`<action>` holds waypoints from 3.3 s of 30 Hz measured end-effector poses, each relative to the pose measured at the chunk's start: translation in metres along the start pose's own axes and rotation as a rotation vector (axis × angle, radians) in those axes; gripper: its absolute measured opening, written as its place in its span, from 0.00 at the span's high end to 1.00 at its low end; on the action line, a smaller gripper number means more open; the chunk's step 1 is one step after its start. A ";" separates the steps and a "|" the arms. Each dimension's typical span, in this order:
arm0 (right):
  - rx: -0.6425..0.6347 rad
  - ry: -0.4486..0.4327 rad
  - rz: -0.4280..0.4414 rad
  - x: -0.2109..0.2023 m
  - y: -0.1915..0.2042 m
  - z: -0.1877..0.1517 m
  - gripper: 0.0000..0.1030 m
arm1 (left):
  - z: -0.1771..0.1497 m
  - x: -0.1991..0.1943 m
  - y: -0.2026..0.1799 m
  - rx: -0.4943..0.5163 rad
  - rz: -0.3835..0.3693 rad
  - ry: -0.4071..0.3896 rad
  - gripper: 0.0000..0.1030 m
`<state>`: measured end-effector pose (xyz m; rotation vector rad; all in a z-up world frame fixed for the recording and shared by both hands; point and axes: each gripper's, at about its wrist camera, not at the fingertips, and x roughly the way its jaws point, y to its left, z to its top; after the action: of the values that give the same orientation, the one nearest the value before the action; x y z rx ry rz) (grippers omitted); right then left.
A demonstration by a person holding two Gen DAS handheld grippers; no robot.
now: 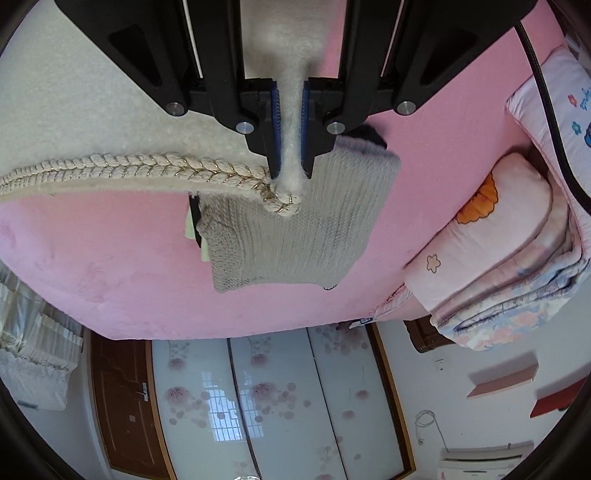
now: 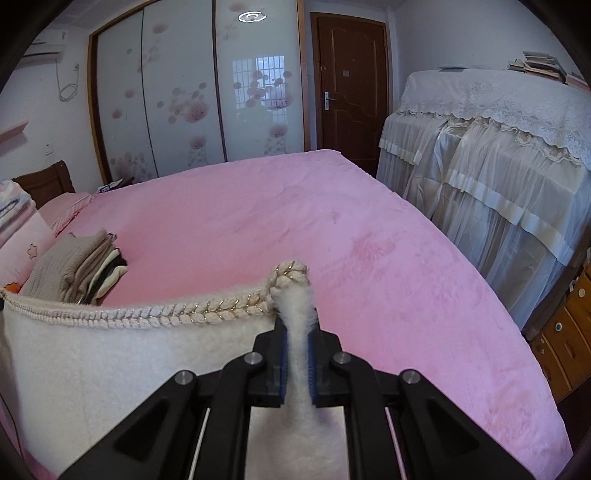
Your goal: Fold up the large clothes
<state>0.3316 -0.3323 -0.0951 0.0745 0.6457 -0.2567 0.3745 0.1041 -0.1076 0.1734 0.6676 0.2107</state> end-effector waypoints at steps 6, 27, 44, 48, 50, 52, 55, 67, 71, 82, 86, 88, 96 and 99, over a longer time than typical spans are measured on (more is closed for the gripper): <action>-0.018 0.119 -0.098 0.089 0.008 -0.015 0.93 | -0.012 0.075 -0.039 0.014 0.098 0.061 0.94; 0.141 0.196 0.006 0.051 -0.009 -0.016 0.73 | -0.014 0.064 0.007 -0.154 -0.146 0.218 0.73; -0.045 0.183 0.308 -0.090 0.160 -0.076 0.56 | -0.064 -0.120 -0.042 -0.008 -0.303 0.152 0.37; -0.025 0.255 0.323 -0.064 0.166 -0.126 0.56 | -0.109 -0.100 -0.064 -0.048 -0.300 0.191 0.37; -0.036 0.283 0.300 -0.054 0.163 -0.145 0.56 | -0.128 -0.084 -0.070 -0.063 -0.262 0.204 0.37; -0.036 0.322 0.257 -0.041 0.154 -0.162 0.56 | -0.147 -0.065 -0.073 -0.051 -0.195 0.236 0.37; 0.001 0.307 0.226 -0.035 0.122 -0.174 0.58 | -0.167 -0.041 -0.060 -0.064 -0.132 0.287 0.36; 0.153 0.258 0.013 -0.041 -0.014 -0.195 0.77 | -0.198 -0.040 0.000 -0.147 -0.080 0.245 0.36; 0.127 0.253 -0.036 -0.039 -0.003 -0.194 0.75 | -0.197 -0.044 -0.004 -0.139 -0.058 0.248 0.36; 0.113 0.290 -0.056 -0.044 0.001 -0.189 0.71 | -0.185 -0.045 -0.002 -0.135 -0.073 0.333 0.36; 0.120 0.313 -0.045 -0.051 0.003 -0.185 0.67 | -0.181 -0.059 -0.003 -0.134 -0.100 0.358 0.36; 0.134 0.326 -0.027 -0.058 0.004 -0.183 0.67 | -0.177 -0.069 -0.002 -0.139 -0.115 0.364 0.36; 0.170 0.326 0.042 -0.108 0.025 -0.174 0.67 | -0.158 -0.127 -0.005 -0.136 -0.197 0.330 0.36; 0.174 0.307 0.078 -0.132 0.039 -0.171 0.65 | -0.155 -0.150 -0.007 -0.141 -0.237 0.322 0.36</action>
<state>0.1401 -0.2416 -0.1523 0.3102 0.9225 -0.2275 0.1631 0.0741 -0.1402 -0.0779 0.9831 0.0563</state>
